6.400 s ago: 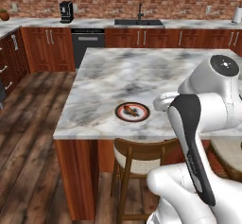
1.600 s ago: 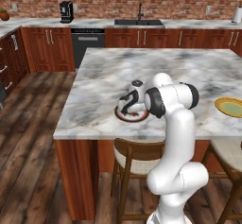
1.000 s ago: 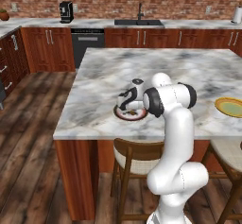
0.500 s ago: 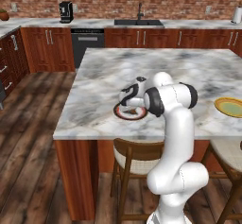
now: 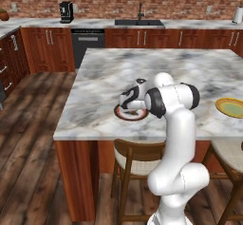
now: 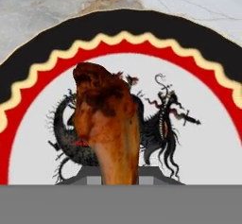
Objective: Transport the chicken drumstick and sweet potato to the fridge. Place the chicken drumstick on the rack containing meat and place the sweet potato on the rack containing the vegetable, ensuring meats and vegetables are on different racks.
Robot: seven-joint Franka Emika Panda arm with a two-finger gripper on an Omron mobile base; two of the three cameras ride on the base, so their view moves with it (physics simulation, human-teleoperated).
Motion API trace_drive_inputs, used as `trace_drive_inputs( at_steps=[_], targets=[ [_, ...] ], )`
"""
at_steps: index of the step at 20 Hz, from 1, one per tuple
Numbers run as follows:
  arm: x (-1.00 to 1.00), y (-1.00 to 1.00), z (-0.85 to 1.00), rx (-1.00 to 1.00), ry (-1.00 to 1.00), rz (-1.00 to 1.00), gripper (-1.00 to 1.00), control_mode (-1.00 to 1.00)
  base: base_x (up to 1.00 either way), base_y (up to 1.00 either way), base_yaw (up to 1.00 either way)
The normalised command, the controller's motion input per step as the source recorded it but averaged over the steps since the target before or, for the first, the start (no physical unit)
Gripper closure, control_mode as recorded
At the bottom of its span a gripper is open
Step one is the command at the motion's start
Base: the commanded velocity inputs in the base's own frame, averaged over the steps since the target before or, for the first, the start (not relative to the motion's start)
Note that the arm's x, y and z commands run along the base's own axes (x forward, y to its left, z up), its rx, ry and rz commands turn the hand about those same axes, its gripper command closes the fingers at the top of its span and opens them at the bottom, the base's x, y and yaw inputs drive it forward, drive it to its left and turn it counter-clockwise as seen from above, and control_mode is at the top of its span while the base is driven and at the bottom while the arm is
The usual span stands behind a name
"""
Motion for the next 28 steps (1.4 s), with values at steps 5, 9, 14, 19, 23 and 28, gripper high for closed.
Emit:
trace_drive_inputs(
  at_steps=[5,9,14,19,23,28],
  targets=[
    [-0.33,-0.03,0.63,0.0,-0.02,-0.22,1.0,-1.0,0.0,0.0,0.0],
    [-0.51,-0.13,0.89,0.0,0.0,-0.21,1.0,-1.0,0.0,0.0,0.0],
    [-0.95,-0.19,0.76,0.0,-0.02,-0.18,1.0,-1.0,0.0,0.0,0.0],
    [-1.0,-0.23,0.94,0.0,-0.06,-0.03,1.0,-1.0,0.0,0.0,0.0],
    [-1.0,-0.14,1.0,0.0,0.0,0.0,1.0,-1.0,0.0,0.0,0.0],
    [-1.0,-0.04,0.8,0.01,-0.04,-0.01,1.0,-1.0,0.0,0.0,0.0]
  ],
)
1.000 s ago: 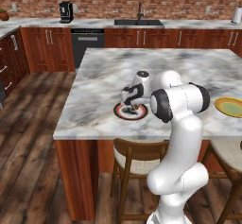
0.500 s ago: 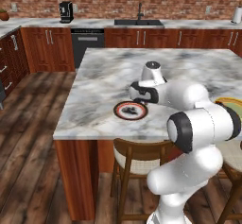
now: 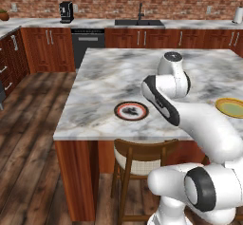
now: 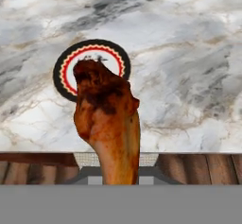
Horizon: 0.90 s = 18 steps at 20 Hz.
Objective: Transport the chicken drumstick and sweet potato to the fridge. Place the chicken drumstick on the rack containing meat and place the sweet potato on the rack containing the vegetable, ensuring meats and vegetables are on different racks.
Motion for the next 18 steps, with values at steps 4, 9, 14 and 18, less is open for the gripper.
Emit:
trace_drive_inputs(
  at_steps=[4,9,14,18],
  targets=[
    [-1.0,0.0,0.74,0.01,-0.11,-0.03,1.0,-1.0,0.0,0.0,0.0],
    [-1.0,0.0,0.64,0.0,-0.09,-0.01,1.0,-1.0,0.0,0.0,0.0],
    [-0.78,-0.01,0.83,0.0,-0.04,-0.05,1.0,-1.0,0.0,0.0,0.0],
    [-0.76,0.0,0.82,0.0,-0.01,-0.02,1.0,-1.0,0.0,0.0,0.0]
  ],
)
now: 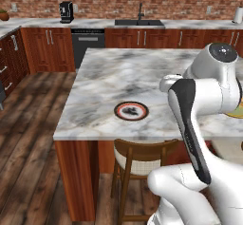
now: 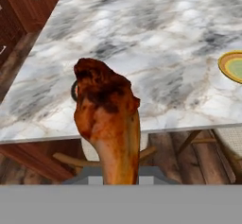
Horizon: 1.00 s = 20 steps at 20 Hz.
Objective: Transport the chicken drumstick and sweet potato to the fridge. Place the chicken drumstick on the rack containing meat and place the sweet potato on the rack containing the vegetable, ensuring meats and vegetables are on different racks.
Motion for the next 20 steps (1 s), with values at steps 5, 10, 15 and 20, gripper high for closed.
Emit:
trace_drive_inputs(
  at_steps=[5,10,15,20],
  targets=[
    [-0.5,0.0,0.25,0.0,-0.08,0.0,1.0,-1.0,0.0,0.0,0.0],
    [-0.97,0.0,0.12,0.0,-0.22,0.0,1.0,-1.0,0.0,0.0,0.0],
    [-0.12,0.0,0.0,0.0,0.01,-0.02,1.0,1.0,-0.58,-0.56,-0.24],
    [0.0,0.0,0.0,0.0,0.0,0.0,1.0,1.0,-0.36,-0.81,-0.59]
  ],
)
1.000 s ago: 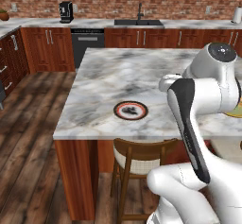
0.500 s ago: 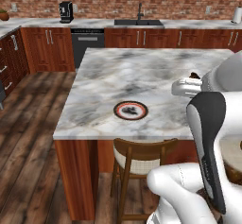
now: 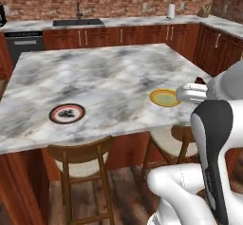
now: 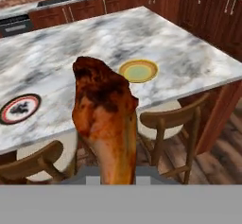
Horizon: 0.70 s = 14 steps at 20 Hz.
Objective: Transport the chicken drumstick and sweet potato to the fridge. Place the chicken drumstick on the rack containing meat and place the sweet potato on the rack containing the vegetable, ensuring meats and vegetables are on different racks.
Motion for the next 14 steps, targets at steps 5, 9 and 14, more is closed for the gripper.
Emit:
trace_drive_inputs(
  at_steps=[5,9,14],
  targets=[
    [0.0,0.0,0.0,0.0,0.0,0.0,1.0,1.0,0.0,-0.04,-0.99],
    [0.0,0.0,0.0,0.0,0.0,0.0,1.0,1.0,0.0,0.0,-1.0],
    [0.0,0.0,0.0,0.0,0.0,0.0,1.0,1.0,0.0,-0.02,-1.0]
  ],
)
